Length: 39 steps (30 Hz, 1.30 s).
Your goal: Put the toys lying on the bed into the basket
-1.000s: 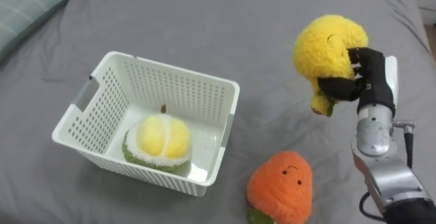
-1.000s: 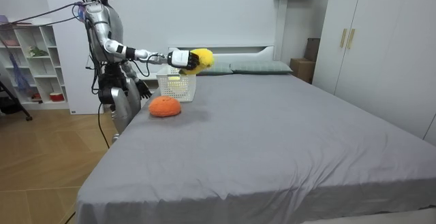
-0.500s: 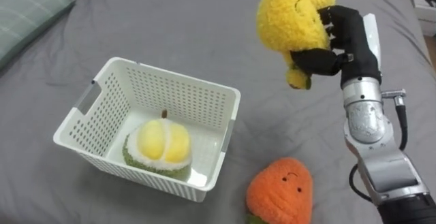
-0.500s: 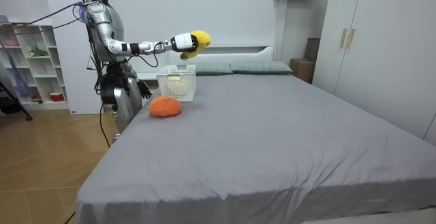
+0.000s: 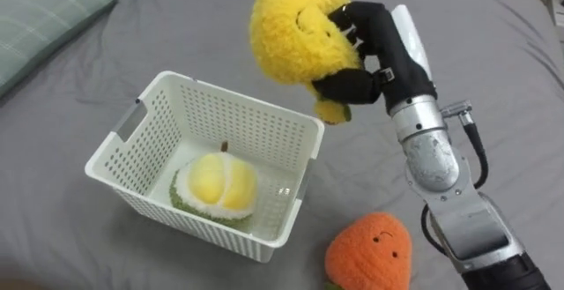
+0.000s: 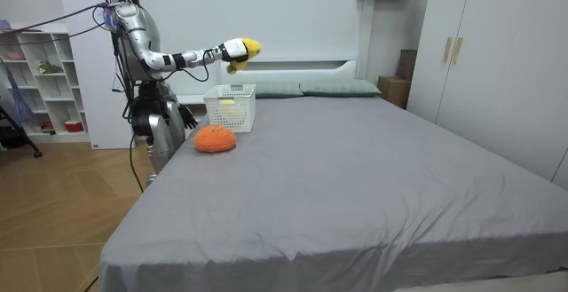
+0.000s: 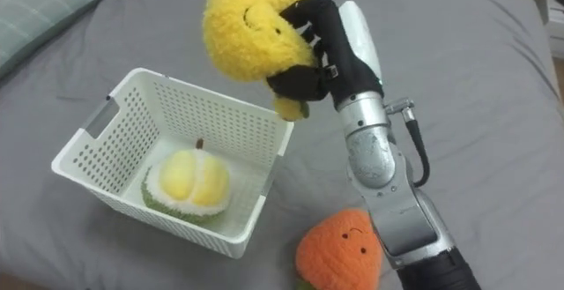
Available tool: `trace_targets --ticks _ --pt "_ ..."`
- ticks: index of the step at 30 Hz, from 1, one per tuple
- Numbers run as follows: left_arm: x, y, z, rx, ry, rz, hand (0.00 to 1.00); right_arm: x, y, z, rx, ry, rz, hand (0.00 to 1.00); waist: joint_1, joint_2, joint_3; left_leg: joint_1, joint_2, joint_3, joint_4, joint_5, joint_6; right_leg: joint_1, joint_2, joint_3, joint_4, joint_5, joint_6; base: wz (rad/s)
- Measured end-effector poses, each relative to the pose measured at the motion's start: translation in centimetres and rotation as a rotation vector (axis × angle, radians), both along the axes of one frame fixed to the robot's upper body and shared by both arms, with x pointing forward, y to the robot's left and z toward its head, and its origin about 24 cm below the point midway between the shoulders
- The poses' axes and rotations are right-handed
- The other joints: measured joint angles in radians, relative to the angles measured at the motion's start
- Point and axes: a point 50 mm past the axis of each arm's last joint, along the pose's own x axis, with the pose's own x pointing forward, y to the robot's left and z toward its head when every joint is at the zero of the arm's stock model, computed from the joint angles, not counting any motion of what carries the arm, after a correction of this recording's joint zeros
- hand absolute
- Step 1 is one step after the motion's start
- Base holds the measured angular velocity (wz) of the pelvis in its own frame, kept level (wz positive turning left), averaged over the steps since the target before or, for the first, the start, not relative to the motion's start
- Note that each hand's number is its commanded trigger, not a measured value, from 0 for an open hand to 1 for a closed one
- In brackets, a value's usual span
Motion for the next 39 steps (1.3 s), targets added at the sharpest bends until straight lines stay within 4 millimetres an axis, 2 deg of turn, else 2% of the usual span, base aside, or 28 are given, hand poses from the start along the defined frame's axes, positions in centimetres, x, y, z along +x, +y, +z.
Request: trace_targets --ticks 6,12,16,20,24,27,30,31,34,39 --pt "0.5 -0.1 0.1 -0.002 -0.011 -0.014 0.0 -0.3 1.4 -0.3 -0.033 0.017 0.071 1.0 0.022 -0.004 0.0011 -0.006 -0.001 -0.008 0.0 -0.001 -0.001 -0.005 0.001 0.0 0.001 0.0 0.0 0.01" --pt "0.9 -0.1 0.3 0.03 -0.007 -0.086 0.0 -0.2 2.9 -0.5 -0.132 0.052 0.163 1.0 0.053 -0.02 -0.0004 -0.007 0.0 -0.012 0.001 -0.002 -0.003 -0.004 0.003 -0.004 -0.003 0.0 0.0 0.03" --pt "0.9 0.0 0.3 0.037 -0.005 -0.089 0.0 -0.4 3.6 -1.6 -0.16 0.104 0.201 1.0 0.069 -0.037 0.0049 -0.006 -0.001 -0.018 0.001 -0.002 -0.003 -0.001 0.002 -0.01 -0.002 0.0 0.0 0.04" --pt "0.9 0.0 0.3 0.037 -0.007 -0.09 0.0 -0.2 3.3 -3.3 -0.179 0.176 0.19 1.0 0.086 -0.042 0.0044 -0.009 -0.002 -0.018 0.003 -0.002 -0.002 0.0 0.0 -0.017 -0.002 0.0 0.0 0.0" --pt "0.7 0.2 0.2 0.04 0.001 -0.085 0.0 -0.1 3.0 -4.3 -0.187 0.215 0.176 1.0 0.088 -0.041 0.0047 -0.011 -0.002 -0.02 0.004 -0.002 -0.002 -0.001 0.0 -0.017 -0.002 0.0 0.0 0.01" --pt "0.4 0.2 0.2 0.039 0.007 -0.077 0.0 0.1 2.3 -5.9 -0.198 0.286 0.149 1.0 0.088 -0.041 0.0047 -0.014 -0.002 -0.022 0.004 -0.002 -0.002 0.001 0.002 -0.018 -0.002 0.0 0.0 0.0" --pt "0.1 0.2 0.1 0.04 0.009 -0.073 0.0 0.1 1.6 -8.2 -0.216 0.383 0.113 0.13 0.087 -0.041 0.0049 -0.015 -0.002 -0.024 0.004 -0.002 -0.002 0.001 0.006 -0.022 -0.003 0.0 0.0 0.0" --pt "0.1 0.3 0.1 0.041 0.009 -0.069 0.0 0.0 1.4 -9.0 -0.218 0.414 0.103 0.0 0.086 -0.041 0.0051 -0.015 -0.002 -0.025 0.004 -0.002 -0.002 0.001 0.006 -0.021 -0.003 0.0 0.0 0.05" --pt "0.0 0.4 0.2 0.049 0.006 -0.058 0.0 0.0 1.0 -9.7 -0.182 0.457 0.081 0.0 0.083 -0.04 0.0055 -0.015 -0.004 -0.038 0.004 -0.002 -0.002 0.006 0.007 -0.026 -0.004 0.0 0.0 0.09" --pt "-0.7 0.5 0.1 0.049 0.019 -0.041 0.0 0.1 1.3 -9.5 -0.138 0.449 0.088 0.0 0.085 -0.04 0.0048 -0.013 -0.006 -0.041 0.005 -0.002 -0.003 0.015 0.007 -0.025 -0.017 0.0 0.0 0.02"
